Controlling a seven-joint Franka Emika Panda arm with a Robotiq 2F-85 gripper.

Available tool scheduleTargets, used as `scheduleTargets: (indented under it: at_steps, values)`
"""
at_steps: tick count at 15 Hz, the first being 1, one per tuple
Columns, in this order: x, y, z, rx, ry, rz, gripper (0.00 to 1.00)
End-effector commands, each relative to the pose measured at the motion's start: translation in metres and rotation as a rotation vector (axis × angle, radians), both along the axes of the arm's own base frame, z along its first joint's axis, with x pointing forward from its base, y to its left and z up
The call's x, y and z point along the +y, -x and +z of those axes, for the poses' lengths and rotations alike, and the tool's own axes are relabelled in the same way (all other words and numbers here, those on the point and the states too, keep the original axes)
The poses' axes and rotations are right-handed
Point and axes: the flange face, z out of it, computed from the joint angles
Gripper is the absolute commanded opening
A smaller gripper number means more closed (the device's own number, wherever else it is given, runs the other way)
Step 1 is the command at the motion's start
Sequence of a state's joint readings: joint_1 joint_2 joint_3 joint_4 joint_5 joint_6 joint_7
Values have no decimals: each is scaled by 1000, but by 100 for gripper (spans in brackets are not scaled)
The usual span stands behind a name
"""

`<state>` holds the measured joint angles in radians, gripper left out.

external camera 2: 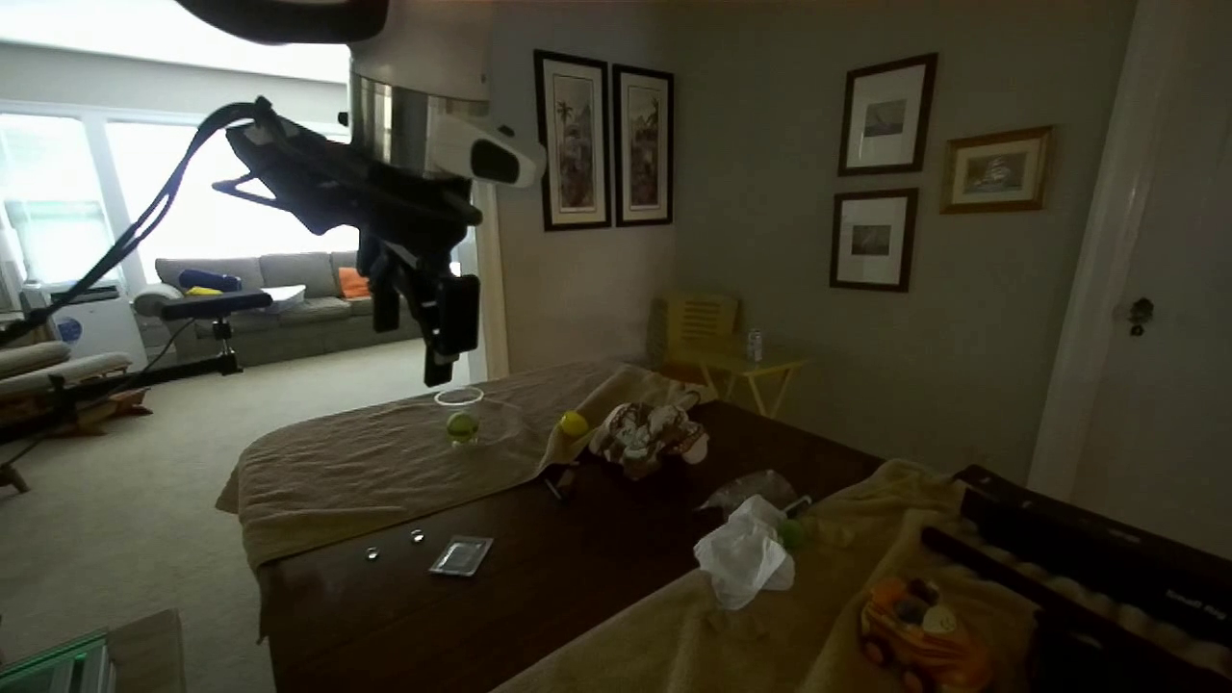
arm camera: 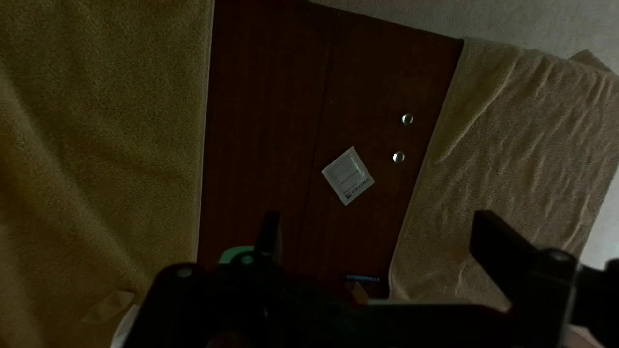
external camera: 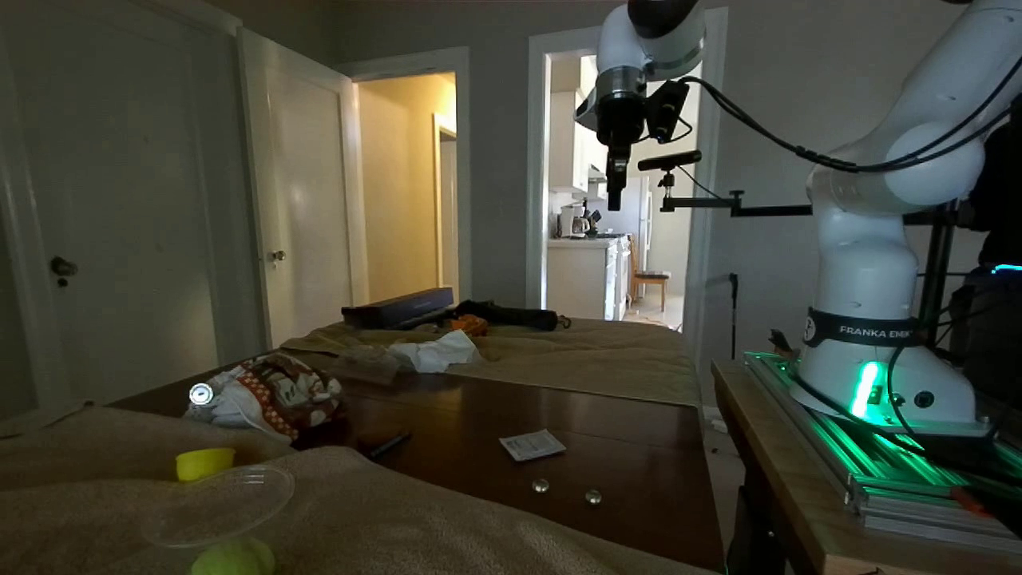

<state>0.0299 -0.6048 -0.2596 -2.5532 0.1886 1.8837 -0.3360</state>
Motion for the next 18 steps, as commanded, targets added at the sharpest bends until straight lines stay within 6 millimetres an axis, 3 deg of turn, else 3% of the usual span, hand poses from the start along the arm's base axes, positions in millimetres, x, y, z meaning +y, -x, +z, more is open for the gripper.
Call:
scheduleTargets:
  at_steps: [1,6,11,15,18]
  values:
    - [0,-1,0,2,0,-1,100]
    - [-7,-7,0,-26,21,8,100]
    - [-48,-28,0,-134,40,61,100]
    - [-86,-64,1,-189,40,144,100]
    - [-103,-98,3,-189,46,232,100]
